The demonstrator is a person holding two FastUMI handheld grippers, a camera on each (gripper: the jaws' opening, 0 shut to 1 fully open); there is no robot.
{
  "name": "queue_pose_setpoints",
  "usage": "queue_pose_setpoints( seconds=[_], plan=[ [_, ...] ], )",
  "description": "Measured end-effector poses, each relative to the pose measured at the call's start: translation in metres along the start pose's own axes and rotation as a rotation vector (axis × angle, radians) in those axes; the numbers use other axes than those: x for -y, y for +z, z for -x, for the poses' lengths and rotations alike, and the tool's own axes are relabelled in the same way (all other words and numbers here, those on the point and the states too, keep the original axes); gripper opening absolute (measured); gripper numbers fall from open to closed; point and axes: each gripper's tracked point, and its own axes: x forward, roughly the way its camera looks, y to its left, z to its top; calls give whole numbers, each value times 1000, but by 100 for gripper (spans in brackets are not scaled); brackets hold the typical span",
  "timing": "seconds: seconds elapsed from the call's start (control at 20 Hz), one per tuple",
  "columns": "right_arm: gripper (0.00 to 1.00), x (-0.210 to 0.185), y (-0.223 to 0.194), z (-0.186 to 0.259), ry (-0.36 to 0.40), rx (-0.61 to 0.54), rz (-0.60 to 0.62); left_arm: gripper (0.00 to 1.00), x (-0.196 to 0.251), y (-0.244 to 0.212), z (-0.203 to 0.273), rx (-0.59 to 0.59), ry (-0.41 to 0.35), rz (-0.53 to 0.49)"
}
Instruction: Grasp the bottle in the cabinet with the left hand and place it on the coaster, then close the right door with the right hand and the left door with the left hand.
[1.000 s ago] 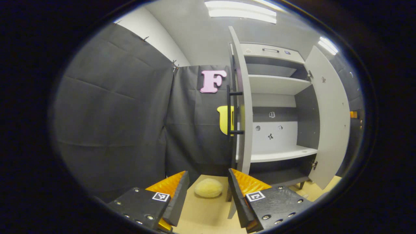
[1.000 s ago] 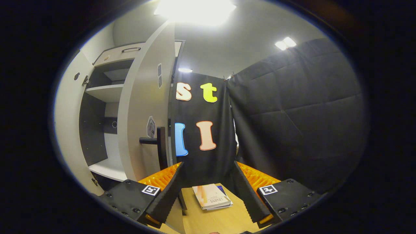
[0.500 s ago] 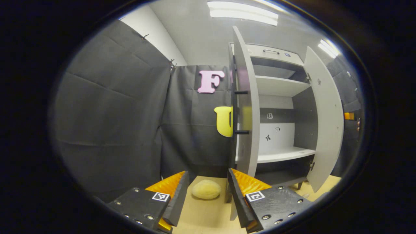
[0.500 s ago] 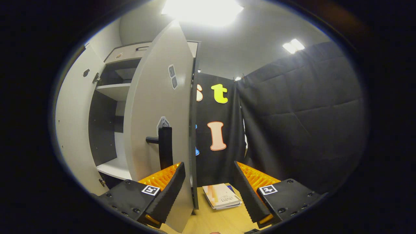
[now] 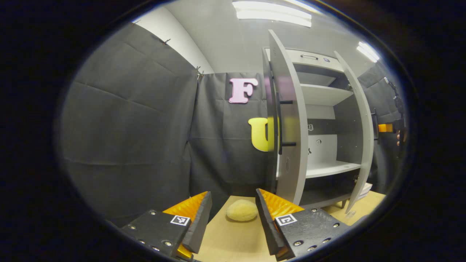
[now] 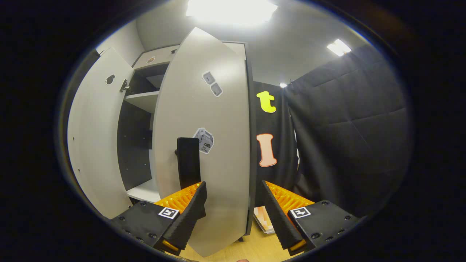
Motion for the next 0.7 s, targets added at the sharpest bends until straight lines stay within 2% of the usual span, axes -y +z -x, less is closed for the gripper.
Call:
queue_pose_setpoints(
  seconds=[0.15, 0.3, 0.5, 0.55, 0.7],
  plan=[
    [95, -18, -6, -5, 37, -14, -11, 70, -8, -3, 6, -10, 8, 0],
    [95, -18, -5, -3, 29, -6, 3, 70, -12, -3, 3, -23, 14, -2],
    [95, -9, -9, 8, 13, -10, 2, 70, -15, 3, -7, -35, 8, 9],
    [92, -7, -12, 12, 18, -19, -1, 70, -13, 9, -11, -27, 3, 18],
    [95, 8, -21, 26, 10, -29, -4, 69, -7, 32, -32, 0, -11, 32]
  ],
)
